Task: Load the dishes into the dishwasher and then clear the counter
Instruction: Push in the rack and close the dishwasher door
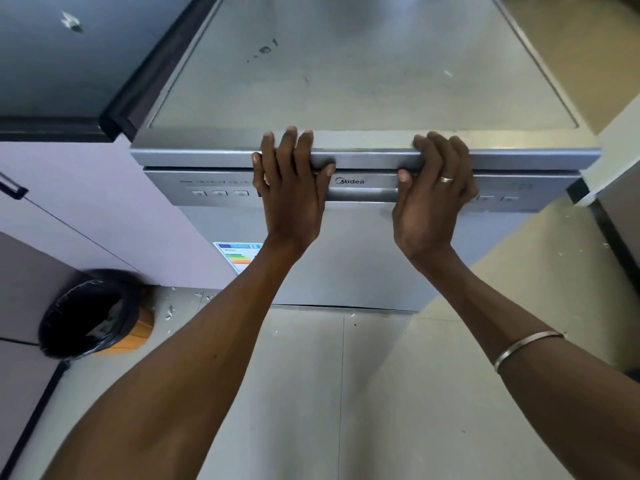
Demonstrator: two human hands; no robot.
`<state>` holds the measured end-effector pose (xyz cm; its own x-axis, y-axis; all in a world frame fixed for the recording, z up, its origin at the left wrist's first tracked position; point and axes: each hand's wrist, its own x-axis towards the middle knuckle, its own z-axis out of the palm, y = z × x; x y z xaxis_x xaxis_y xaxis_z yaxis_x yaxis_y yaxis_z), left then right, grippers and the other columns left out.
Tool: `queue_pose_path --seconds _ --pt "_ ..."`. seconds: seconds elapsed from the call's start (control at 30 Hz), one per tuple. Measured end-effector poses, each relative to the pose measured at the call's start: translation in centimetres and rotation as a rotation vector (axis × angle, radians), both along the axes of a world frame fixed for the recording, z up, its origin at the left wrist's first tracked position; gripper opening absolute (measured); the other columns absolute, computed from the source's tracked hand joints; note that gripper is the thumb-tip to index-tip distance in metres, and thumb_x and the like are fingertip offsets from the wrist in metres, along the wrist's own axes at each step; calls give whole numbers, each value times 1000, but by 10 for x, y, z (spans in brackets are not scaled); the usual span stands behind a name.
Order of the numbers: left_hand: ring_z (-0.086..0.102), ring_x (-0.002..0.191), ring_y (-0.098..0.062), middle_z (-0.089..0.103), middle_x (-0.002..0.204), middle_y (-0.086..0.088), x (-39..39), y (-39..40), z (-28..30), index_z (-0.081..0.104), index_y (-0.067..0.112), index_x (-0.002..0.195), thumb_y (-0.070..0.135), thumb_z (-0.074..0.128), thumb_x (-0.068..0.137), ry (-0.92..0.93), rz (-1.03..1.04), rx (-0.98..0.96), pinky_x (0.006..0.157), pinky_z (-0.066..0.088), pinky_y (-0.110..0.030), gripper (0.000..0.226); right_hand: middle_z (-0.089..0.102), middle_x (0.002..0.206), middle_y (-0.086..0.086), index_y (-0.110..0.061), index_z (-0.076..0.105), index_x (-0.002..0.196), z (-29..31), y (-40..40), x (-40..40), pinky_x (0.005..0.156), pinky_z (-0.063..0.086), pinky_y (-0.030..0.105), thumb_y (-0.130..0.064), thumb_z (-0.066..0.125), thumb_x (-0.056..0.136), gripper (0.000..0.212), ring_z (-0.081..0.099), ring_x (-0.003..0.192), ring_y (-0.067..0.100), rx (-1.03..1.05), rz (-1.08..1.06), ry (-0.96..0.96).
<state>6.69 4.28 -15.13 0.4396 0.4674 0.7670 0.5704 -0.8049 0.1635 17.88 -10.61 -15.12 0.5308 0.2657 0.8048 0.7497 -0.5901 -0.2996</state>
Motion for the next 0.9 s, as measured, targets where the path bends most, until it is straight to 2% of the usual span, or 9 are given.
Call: queue_pose_path --seconds 0.07,0.13,0.3,0.4,0.47,0.53,0.63,0.73,0.9 --pt "33 139 -33 47 145 -9 -9 2 5 42 16 140 47 34 103 84 -28 -10 111 26 -47 50 47 143 4 -15 47 138 6 -5 1 111 29 41 -28 43 103 38 33 139 23 -59 27 19" --pt "36 138 -33 48 144 -9 -19 1 18 47 14 140 43 45 100 108 -108 -44 111 26 -46 49 47 142 5 -13 47 140 19 -19 -1 112 28 38 -27 48 101 41 36 138 25 -130 46 11" --pt "43 133 -36 57 128 -15 -23 0 31 56 3 127 23 64 90 24 -207 -167 112 30 -51 43 55 130 10 -9 52 132 37 -25 -2 110 35 40 -18 69 88 48 46 127 28 -236 114 24" --pt "46 130 -37 58 126 -15 -24 -2 37 57 3 126 24 65 90 28 -200 -138 109 34 -51 42 57 120 11 -7 55 123 47 -26 0 114 31 41 -13 70 82 44 46 117 28 -226 126 -20" --pt "48 127 -36 58 123 -14 -23 -2 36 58 5 124 28 64 91 44 -188 -77 107 36 -49 42 57 115 8 -9 56 118 47 -26 1 108 36 39 -14 68 80 40 45 110 27 -222 113 -34" --pt "50 121 -34 59 120 -13 -22 0 35 59 7 121 30 64 89 54 -166 -7 103 38 -45 39 58 110 5 -11 58 113 44 -26 5 96 39 34 -16 65 82 32 47 101 27 -226 88 -71" --pt "49 99 -27 59 106 -6 -18 5 38 60 12 105 28 69 80 59 -120 74 85 37 -36 31 60 102 2 -13 61 103 43 -23 12 82 39 31 -15 62 83 20 48 89 26 -248 56 -124" --pt "45 87 -25 57 98 -4 -20 5 45 60 13 96 29 72 76 99 -119 69 75 33 -34 27 59 98 1 -14 61 100 47 -24 10 77 38 30 -14 64 82 19 48 85 25 -257 62 -74" --pt "47 86 -26 56 97 -3 -21 -1 54 59 14 95 27 74 76 125 -89 -7 74 32 -33 28 59 100 0 -15 59 100 65 -25 2 74 38 32 -14 68 78 24 49 88 25 -280 79 70"
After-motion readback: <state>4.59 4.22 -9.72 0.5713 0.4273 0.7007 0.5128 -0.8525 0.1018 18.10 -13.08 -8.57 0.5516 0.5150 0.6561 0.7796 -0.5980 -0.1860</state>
